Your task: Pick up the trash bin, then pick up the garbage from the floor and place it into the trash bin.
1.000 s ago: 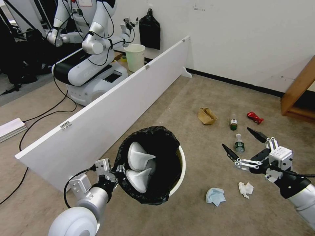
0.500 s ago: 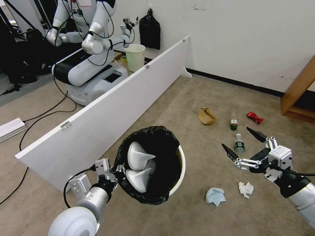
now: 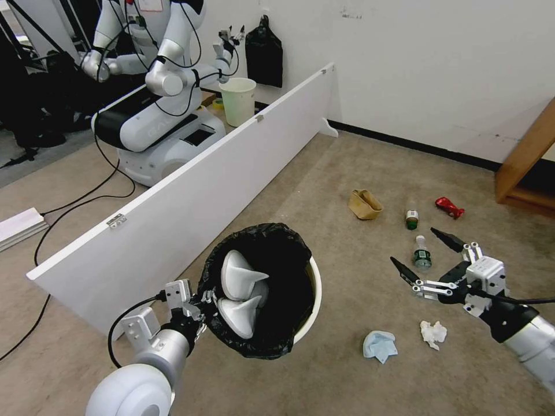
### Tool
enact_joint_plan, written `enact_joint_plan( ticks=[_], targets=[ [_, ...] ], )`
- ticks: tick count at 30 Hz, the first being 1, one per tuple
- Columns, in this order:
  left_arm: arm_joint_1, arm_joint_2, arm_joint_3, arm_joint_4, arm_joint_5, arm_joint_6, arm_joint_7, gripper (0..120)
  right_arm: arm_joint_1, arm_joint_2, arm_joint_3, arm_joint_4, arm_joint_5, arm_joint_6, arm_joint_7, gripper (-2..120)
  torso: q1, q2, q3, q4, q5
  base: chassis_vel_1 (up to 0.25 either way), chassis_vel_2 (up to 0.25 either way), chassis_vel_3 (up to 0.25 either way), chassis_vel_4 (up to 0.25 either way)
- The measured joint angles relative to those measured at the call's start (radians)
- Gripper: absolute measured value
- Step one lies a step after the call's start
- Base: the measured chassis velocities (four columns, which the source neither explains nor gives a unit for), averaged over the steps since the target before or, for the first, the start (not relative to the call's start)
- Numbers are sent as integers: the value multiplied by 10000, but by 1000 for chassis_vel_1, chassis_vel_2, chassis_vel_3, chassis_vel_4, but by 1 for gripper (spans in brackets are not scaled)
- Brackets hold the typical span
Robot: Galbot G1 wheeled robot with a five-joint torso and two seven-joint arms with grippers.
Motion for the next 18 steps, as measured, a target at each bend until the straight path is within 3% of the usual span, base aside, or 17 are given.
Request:
enact_joint_plan(
  ticks=[8, 18],
  targets=[
    [-120, -67, 126, 234, -152, 82, -271, 2, 3, -1530, -331, -997, 34, -128, 111, 100, 0, 0, 0, -2, 2, 0, 0, 0, 0],
    [-300, -218, 310, 701, -176, 87, -290, 2, -20, -2750, -716, -2286, 225, -130, 102, 100, 0, 0, 0, -4, 2, 0, 0, 0, 0]
  ],
)
